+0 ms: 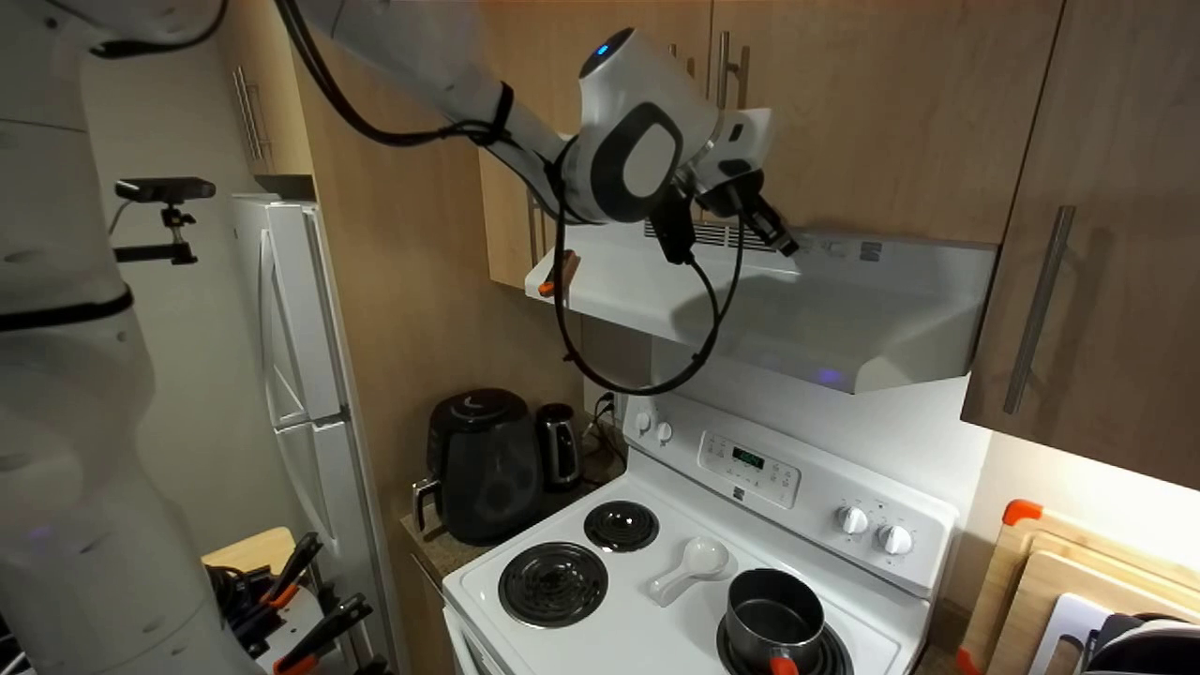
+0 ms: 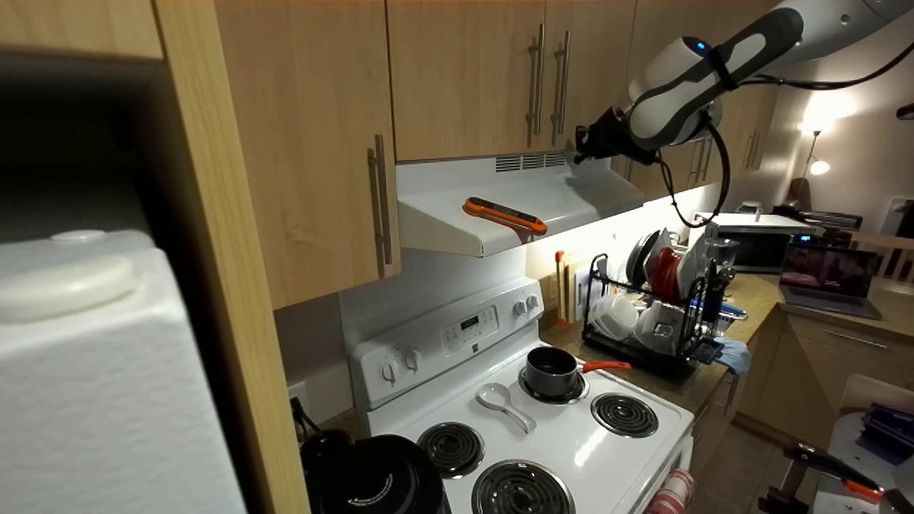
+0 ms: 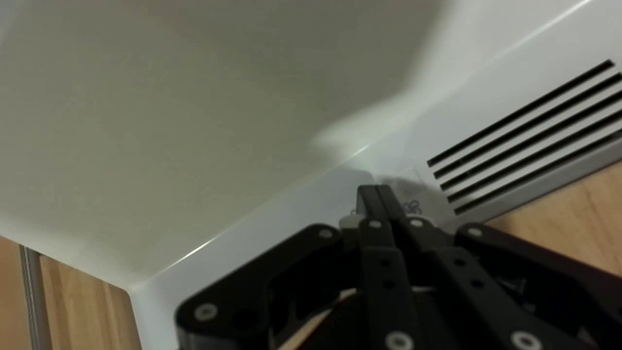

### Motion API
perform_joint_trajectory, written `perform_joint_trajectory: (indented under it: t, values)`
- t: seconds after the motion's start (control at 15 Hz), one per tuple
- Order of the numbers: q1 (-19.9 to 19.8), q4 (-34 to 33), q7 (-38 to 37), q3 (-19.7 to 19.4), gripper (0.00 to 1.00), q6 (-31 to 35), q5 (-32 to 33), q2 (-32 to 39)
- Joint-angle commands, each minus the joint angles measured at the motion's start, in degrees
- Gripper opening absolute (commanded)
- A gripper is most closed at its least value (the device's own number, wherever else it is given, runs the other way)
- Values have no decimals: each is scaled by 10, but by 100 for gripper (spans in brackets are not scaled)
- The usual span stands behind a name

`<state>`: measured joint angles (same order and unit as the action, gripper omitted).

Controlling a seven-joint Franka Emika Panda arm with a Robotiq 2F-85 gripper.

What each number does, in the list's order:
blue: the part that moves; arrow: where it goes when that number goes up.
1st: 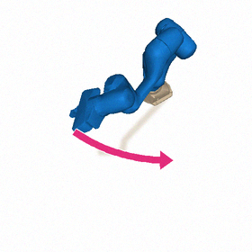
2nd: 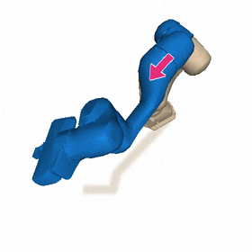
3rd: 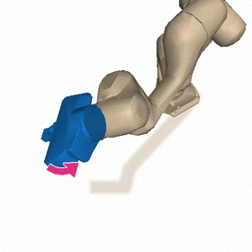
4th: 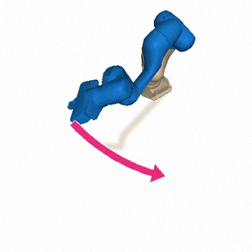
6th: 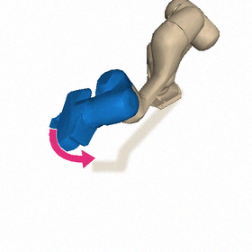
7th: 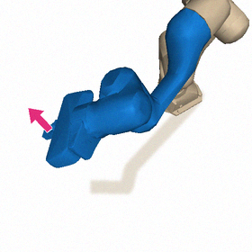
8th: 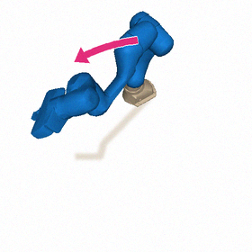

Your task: Turn off the light of the oven filter

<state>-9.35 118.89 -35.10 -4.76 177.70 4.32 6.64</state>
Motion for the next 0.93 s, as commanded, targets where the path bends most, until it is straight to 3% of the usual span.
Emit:
perform_joint_trajectory:
  t: [0.0,0.87]
  values:
    - [8,-9,-15,-10,0,9,17,7]
    - [12,-23,-10,-15,0,3,11,17]
